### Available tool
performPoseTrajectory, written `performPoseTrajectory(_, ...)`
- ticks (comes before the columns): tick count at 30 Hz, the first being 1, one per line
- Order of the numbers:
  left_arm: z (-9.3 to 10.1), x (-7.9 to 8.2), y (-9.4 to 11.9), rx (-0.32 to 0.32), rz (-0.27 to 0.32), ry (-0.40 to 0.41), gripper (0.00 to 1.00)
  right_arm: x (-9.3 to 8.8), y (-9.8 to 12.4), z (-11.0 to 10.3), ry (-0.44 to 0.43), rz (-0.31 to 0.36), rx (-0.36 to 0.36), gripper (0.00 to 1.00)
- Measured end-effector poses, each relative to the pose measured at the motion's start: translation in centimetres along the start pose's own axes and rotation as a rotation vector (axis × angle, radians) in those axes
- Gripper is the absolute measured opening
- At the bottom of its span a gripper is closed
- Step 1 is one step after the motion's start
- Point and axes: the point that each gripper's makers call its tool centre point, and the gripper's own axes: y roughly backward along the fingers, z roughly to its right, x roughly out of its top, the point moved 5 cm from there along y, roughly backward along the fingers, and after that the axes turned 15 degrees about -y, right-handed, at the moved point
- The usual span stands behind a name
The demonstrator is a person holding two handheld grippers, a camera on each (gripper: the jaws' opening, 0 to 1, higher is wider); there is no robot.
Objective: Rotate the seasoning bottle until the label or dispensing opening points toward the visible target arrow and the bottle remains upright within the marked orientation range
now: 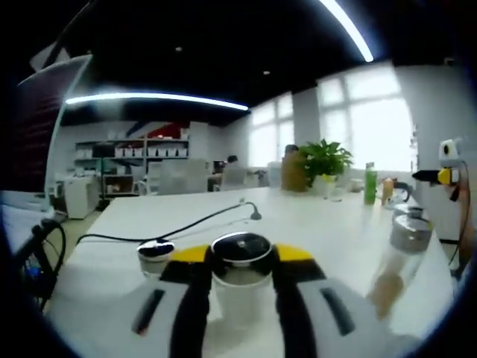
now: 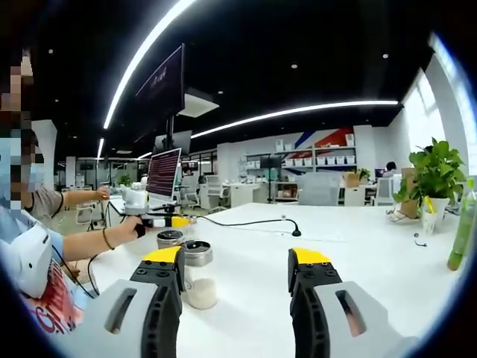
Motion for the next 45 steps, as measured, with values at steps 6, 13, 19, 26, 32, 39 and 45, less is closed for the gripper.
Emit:
performPoseTrajectory(6,2.3,1.4,2.0,-0.046,0.03,-0.016,0.33,-0.1,-0.3,0.1,-0.004,-0.006,-0.001,0.57)
performPoseTrajectory(13,4.1,2.4,3.8,-0.091,0.07,-0.008,0.33,-0.2,-0.4,-0.1,-0.003,-0.011,0.001,0.57)
performPoseTrajectory(19,5.3,2.0,4.6,-0.126,0.075,-0.004,0.33,-0.1,-0.5,-0.2,0.0,-0.011,0.002,0.57)
performPoseTrajectory(26,6.5,1.2,5.3,-0.152,0.062,0.011,0.33,-0.3,-0.4,-0.2,0.0,-0.015,0.003,0.57)
performPoseTrajectory(32,7.7,0.6,5.9,-0.161,0.06,-0.002,0.33,-0.4,-0.3,-0.3,0.001,-0.016,0.003,0.57)
performPoseTrajectory(39,8.6,-0.2,6.5,-0.17,0.056,0.002,0.33,-0.4,-0.3,-0.4,0.002,-0.016,0.004,0.57)
performPoseTrajectory(45,9.6,-0.9,6.5,-0.192,0.044,0.017,0.33,-0.4,-0.3,-0.6,0.009,-0.011,0.005,0.57)
